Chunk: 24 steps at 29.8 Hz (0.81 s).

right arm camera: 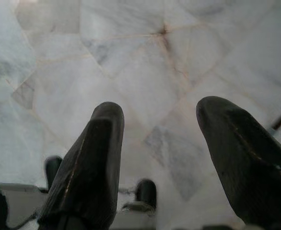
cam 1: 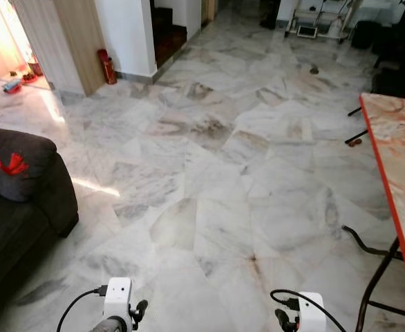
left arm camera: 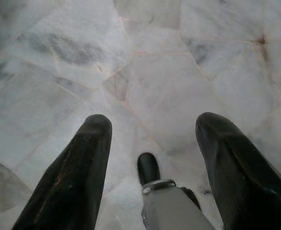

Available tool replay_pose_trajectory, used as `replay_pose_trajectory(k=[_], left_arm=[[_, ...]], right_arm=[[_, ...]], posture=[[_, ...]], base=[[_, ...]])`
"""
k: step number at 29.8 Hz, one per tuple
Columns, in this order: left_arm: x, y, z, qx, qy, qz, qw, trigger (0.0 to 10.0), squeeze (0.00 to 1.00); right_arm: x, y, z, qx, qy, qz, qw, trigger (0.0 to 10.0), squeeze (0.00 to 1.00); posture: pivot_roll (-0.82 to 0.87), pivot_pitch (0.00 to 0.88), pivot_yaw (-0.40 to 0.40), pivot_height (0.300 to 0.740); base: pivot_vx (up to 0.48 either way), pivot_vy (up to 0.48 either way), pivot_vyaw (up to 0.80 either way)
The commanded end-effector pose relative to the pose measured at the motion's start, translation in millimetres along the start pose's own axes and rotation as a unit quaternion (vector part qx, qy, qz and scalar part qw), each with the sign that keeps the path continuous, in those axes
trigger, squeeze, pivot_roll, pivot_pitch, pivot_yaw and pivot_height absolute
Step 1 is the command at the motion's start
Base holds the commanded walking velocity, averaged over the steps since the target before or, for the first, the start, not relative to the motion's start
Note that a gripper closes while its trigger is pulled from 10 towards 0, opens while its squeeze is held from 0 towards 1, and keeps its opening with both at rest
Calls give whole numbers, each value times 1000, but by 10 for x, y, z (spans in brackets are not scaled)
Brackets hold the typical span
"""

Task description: Setting the table

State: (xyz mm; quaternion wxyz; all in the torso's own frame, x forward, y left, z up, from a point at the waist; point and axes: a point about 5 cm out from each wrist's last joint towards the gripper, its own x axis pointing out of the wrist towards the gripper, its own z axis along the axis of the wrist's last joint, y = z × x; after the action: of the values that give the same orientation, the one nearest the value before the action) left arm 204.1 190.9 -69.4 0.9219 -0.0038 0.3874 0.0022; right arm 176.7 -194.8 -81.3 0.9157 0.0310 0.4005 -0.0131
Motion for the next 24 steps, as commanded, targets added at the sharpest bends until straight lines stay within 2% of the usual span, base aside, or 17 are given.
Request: replay_pose_trajectory(k=[1, 24], left_arm=[[7, -32, 1, -8, 3, -5, 1000, 10000, 0], [10, -36, 10, -10, 2, -6, 1000, 10000, 0]], right_arm=[[-38, -69, -92, -2, 16, -8, 1000, 10000, 0], [-32, -63, -77, -20, 18, 1, 1000, 10000, 0]], posture=[[-51, 0, -16, 740], [-49, 0, -18, 740]], base=[[375, 0, 0], [372, 0, 0]])
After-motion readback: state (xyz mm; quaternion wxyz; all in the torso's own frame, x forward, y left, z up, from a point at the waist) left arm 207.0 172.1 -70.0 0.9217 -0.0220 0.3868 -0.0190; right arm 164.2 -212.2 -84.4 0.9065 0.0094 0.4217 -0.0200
